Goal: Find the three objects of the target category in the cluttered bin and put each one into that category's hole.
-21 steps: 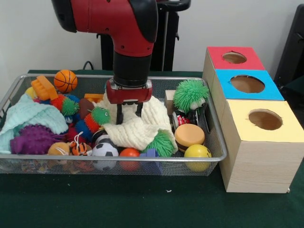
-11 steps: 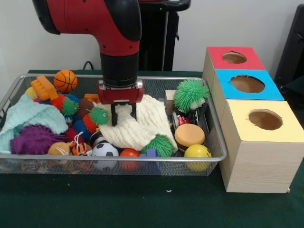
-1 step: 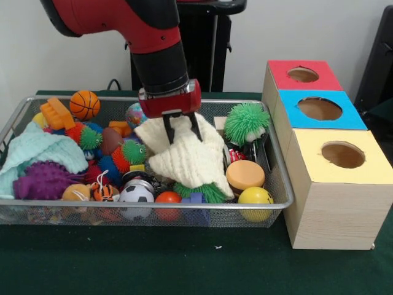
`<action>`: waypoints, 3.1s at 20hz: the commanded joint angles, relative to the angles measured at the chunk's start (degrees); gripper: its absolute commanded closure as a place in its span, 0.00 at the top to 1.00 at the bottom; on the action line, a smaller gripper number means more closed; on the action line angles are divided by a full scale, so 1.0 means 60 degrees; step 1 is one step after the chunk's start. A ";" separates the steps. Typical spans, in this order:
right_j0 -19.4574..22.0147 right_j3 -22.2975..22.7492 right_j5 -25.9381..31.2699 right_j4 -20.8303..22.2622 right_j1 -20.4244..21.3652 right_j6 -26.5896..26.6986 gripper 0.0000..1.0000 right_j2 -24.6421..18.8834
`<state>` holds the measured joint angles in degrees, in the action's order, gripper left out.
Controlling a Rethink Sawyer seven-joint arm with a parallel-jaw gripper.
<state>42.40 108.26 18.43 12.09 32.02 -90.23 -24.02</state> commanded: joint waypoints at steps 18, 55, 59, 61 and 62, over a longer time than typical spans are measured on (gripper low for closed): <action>0.0493 0.1035 0.3370 -0.1037 0.2066 -0.0251 0.00 -0.1422; -0.0234 0.0195 0.0955 0.0679 0.1658 0.0115 1.00 -0.0717; -0.0169 0.0062 0.0875 0.1095 0.1499 -0.0073 1.00 -0.0674; -0.0227 -0.0084 0.0911 0.1419 0.1491 -0.0037 1.00 -0.0619; -0.0259 -0.0145 0.0904 0.1560 0.1482 -0.0041 1.00 -0.0567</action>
<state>40.84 114.63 26.59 16.12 41.66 -90.23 -31.09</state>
